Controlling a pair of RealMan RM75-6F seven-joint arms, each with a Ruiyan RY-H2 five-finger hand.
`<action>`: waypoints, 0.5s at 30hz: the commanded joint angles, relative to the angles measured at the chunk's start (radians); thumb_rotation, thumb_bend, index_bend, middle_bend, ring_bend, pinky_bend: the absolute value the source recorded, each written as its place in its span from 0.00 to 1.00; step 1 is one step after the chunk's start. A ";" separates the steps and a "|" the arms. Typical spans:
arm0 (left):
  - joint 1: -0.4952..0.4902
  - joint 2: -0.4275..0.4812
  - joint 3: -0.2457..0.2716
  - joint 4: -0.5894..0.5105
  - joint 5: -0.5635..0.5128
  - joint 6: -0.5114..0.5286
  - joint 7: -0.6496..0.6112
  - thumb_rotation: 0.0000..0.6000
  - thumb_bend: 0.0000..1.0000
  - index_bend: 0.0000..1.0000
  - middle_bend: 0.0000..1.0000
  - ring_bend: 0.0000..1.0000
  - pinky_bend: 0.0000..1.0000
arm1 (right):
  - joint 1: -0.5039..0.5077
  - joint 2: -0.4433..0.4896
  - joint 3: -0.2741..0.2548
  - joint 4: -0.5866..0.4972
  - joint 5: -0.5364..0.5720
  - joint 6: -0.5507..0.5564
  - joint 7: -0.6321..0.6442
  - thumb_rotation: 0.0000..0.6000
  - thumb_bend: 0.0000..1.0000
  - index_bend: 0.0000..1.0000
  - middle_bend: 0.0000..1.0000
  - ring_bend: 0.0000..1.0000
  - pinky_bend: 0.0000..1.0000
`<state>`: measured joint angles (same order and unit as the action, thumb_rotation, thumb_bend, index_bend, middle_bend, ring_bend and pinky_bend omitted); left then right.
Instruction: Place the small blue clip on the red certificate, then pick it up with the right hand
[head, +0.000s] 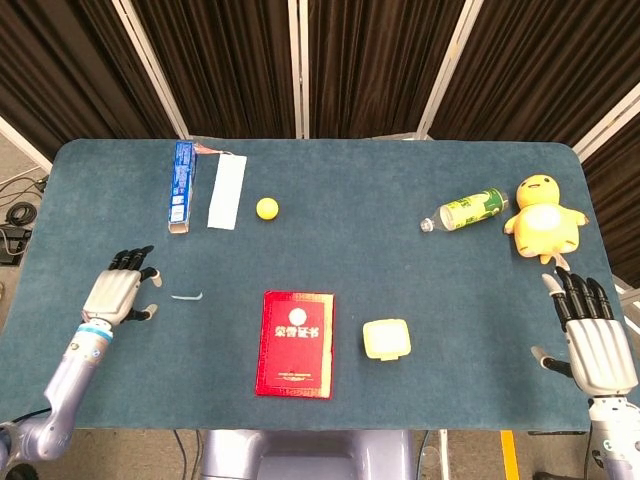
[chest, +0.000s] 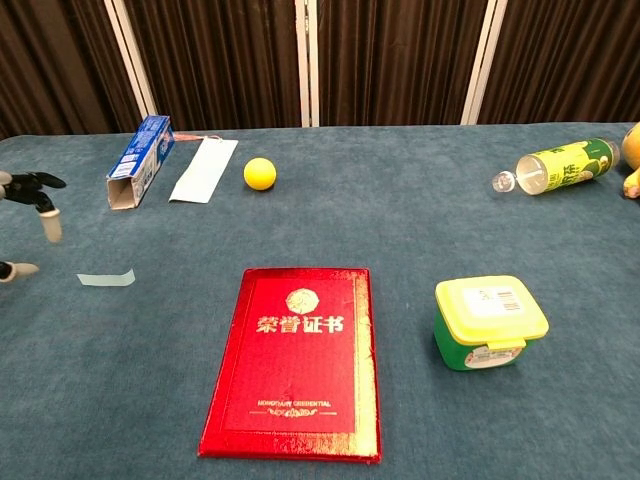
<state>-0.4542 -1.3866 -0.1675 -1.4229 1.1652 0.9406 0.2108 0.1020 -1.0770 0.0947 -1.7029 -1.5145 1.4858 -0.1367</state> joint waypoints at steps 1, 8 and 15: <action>-0.024 -0.040 0.006 0.047 -0.016 -0.028 0.000 1.00 0.36 0.43 0.00 0.00 0.00 | 0.005 -0.007 0.004 0.008 0.016 -0.012 -0.007 1.00 0.00 0.00 0.00 0.00 0.00; -0.042 -0.094 0.019 0.118 -0.027 -0.055 -0.038 1.00 0.37 0.44 0.00 0.00 0.00 | 0.006 -0.009 0.008 0.012 0.032 -0.014 -0.005 1.00 0.00 0.00 0.00 0.00 0.00; -0.062 -0.138 0.025 0.170 -0.035 -0.072 -0.044 1.00 0.38 0.46 0.00 0.00 0.00 | 0.007 -0.010 0.007 0.018 0.042 -0.020 -0.001 1.00 0.00 0.00 0.00 0.00 0.00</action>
<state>-0.5132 -1.5205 -0.1424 -1.2573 1.1321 0.8710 0.1685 0.1087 -1.0867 0.1020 -1.6851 -1.4725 1.4664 -0.1380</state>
